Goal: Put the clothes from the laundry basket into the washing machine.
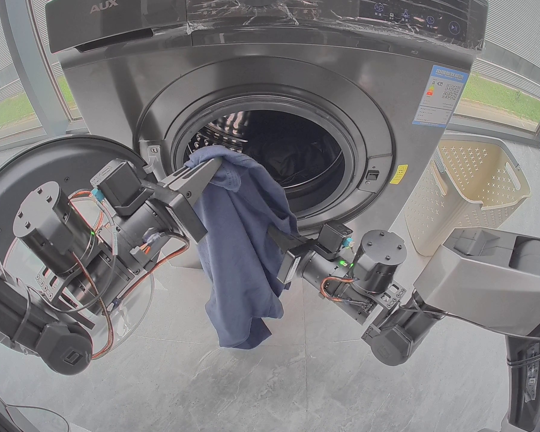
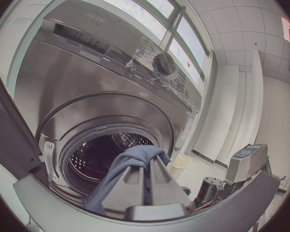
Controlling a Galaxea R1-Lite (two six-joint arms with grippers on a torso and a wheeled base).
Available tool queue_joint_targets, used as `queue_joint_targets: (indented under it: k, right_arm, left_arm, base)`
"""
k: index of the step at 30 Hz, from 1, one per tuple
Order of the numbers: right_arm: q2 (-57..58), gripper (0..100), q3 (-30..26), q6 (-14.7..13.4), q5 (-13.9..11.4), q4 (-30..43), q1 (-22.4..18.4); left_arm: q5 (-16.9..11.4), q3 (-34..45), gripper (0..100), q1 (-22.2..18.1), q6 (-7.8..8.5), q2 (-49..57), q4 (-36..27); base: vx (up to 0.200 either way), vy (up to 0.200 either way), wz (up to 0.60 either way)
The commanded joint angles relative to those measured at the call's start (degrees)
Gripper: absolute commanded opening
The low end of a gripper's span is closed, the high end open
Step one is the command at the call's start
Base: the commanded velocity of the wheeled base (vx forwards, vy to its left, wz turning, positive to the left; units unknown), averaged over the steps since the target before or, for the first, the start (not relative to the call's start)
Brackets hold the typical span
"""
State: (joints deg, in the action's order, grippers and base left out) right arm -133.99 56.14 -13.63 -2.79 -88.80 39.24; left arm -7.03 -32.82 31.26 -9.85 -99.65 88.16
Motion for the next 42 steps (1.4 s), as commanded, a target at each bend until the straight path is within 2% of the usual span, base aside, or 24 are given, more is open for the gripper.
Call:
queue_joint_targets:
  k: [1, 2, 3, 5, 9, 14, 16, 22, 27, 30, 31, 36, 42]
  right_arm:
    - [8.2, 0, -9.1, 0.0, 0.0, 0.0, 0.2]
    - [10.0, 0, -11.5, 0.0, -0.1, -0.1, 0.4]
    - [10.0, 0, -11.5, 0.0, -0.1, -0.1, 0.4]
    - [14.6, 0, -16.1, -0.2, 0.0, 0.0, 0.7]
    - [18.7, 0, -19.6, -0.2, -0.2, 0.1, 0.7]
    - [22.9, 0, -24.6, 2.6, 0.0, 0.1, 0.5]
    - [23.2, 0, -25.2, 4.0, 0.0, 0.1, 0.0]
    - [24.7, 0, -24.5, 4.3, 0.2, 0.0, -0.4]
    - [28.5, 0, -23.3, 4.3, 0.3, 0.1, -0.4]
    - [28.9, 0, -23.4, 4.4, 0.3, 0.1, -0.5]
    - [29.0, 0, -23.4, 4.5, 0.3, 0.1, -0.7]
    - [30.4, 0, -22.1, 4.7, 0.2, 0.2, -1.0]
    - [32.2, 0, -20.8, 4.6, -0.4, 0.2, -0.9]
  left_arm:
    - [0.1, -0.1, 0, -0.8, -0.7, -0.5, 0.0]
    - [0.1, -0.1, 0, -0.8, -0.78, -0.7, 0.0]
    - [0.1, -0.1, 0, -0.8, -0.78, -0.7, 0.0]
    - [0.3, -0.2, 0, -0.8, -0.78, -1.3, 0.0]
    - [0.4, -0.1, 0, -0.8, -0.78, -1.5, 0.0]
    - [1.8, 0.2, 0, -0.2, -0.96, -2.0, -0.1]
    - [1.8, 0.6, 0, -0.1, -0.96, -2.0, -0.1]
    - [2.1, 1.5, 0, 1.3, -1.05, -1.4, -1.0]
    - [4.8, 2.8, 0, 2.9, -1.14, -1.3, -1.8]
    - [5.3, 3.2, 0, 2.9, -1.14, -1.6, -3.0]
    - [5.4, 3.3, 100, 2.9, -1.14, -1.5, -3.4]
    - [7.6, 6.0, 100, 3.0, -1.14, -1.2, -6.1]
    - [7.7, 11.2, 100, 4.0, -1.05, -2.0, -7.1]
  base:
    - [0.0, 0.0, 0.0]
    - [0.0, 0.0, 0.0]
    - [0.0, 0.0, 0.0]
    - [0.0, 0.0, 0.0]
    - [0.0, 0.0, 0.0]
    - [0.0, 0.0, 0.0]
    - [0.0, 0.0, 0.0]
    - [0.0, 0.0, 0.0]
    - [0.0, 0.0, 0.0]
    - [0.0, 0.0, 0.0]
    - [0.0, 0.0, 0.0]
    - [0.0, 0.0, 0.0]
    - [0.0, 0.0, 0.0]
